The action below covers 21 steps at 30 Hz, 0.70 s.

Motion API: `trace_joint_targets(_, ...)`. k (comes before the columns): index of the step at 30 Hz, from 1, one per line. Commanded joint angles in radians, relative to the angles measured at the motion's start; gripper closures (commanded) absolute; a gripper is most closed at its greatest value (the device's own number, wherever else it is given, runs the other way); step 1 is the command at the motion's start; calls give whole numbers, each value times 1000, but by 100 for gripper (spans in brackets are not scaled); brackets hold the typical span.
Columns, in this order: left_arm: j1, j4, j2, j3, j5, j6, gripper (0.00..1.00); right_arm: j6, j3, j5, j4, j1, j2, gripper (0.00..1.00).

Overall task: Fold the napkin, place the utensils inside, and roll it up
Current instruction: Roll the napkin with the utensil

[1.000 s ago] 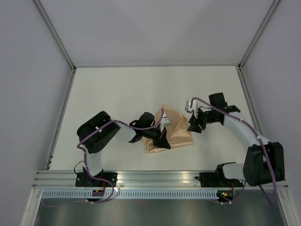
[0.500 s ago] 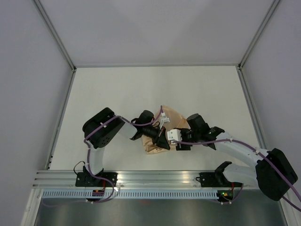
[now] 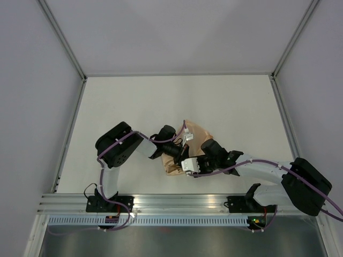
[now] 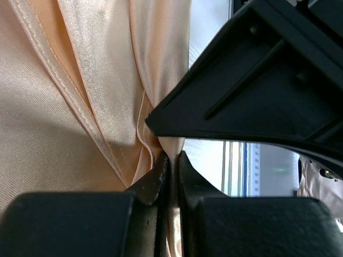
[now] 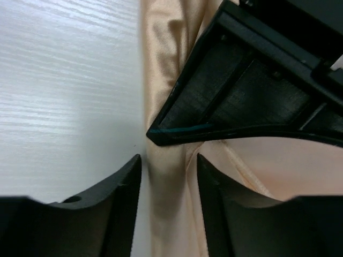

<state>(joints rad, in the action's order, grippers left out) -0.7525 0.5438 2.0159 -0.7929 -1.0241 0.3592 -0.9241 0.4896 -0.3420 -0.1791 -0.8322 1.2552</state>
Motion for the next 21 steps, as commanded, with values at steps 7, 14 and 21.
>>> trace_joint_targets(7, 2, -90, 15, -11, 16, -19, 98, 19, -23, 72, 55, -13, 35, 74)
trace_joint_targets(14, 31, -55, -88, 12, 61, -3, 75, 25, -10, 54, -25, -12, 35, 99)
trace_joint_targets(21, 48, -65, -227, 14, 185, -28, 66, 8, 104, -64, -200, 25, 114, 100)
